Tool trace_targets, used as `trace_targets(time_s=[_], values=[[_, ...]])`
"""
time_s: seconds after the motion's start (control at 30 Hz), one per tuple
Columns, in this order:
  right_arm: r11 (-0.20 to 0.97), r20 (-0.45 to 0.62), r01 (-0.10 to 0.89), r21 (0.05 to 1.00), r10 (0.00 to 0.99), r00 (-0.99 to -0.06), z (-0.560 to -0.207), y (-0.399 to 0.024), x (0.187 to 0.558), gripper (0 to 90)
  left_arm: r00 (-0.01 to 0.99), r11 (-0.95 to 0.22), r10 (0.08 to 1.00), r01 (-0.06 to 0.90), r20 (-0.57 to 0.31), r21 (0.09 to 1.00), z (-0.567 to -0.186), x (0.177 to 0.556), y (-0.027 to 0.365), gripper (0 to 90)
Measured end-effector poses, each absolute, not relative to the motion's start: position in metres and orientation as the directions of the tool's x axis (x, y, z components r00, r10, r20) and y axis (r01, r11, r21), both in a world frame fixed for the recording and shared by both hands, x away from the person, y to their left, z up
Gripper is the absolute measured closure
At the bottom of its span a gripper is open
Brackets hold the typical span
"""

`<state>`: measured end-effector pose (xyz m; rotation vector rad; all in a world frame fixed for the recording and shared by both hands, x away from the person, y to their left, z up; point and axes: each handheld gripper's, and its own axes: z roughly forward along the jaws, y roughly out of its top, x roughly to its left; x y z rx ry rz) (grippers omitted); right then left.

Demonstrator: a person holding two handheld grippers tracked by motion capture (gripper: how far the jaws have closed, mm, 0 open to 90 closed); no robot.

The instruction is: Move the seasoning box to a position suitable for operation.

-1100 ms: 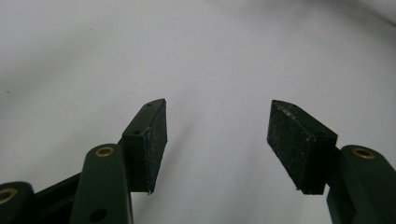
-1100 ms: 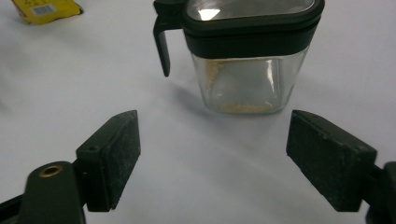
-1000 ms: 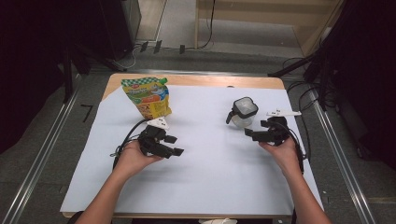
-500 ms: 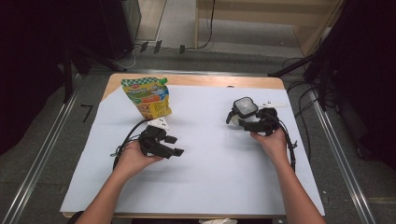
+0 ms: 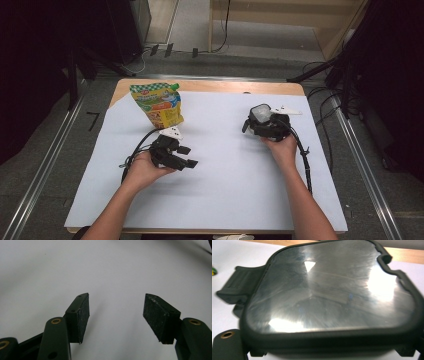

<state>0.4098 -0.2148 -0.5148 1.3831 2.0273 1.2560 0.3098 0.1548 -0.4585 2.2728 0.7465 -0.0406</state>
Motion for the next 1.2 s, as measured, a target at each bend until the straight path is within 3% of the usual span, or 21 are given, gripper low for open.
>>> trace_targets(time_s=[0.43,0.63,1.2], values=[[0.140,0.106,0.500,0.855,0.896,-0.432,-0.519,-0.209,0.413,15.1,0.830,-0.559,0.502,0.526,-0.243,0.641,-0.458,0.310,0.157,38.8],[0.105,0.143,0.519,0.849,0.898,-0.417,-0.514,-0.213,0.412,15.6,0.826,-0.554,0.508,0.531,-0.245,0.641,-0.458,0.311,0.158,38.8],[0.163,0.150,0.485,0.860,0.826,-0.544,-0.480,-0.196,0.359,15.7,0.825,-0.552,0.510,0.532,-0.245,0.642,-0.457,0.310,0.158,38.8]])
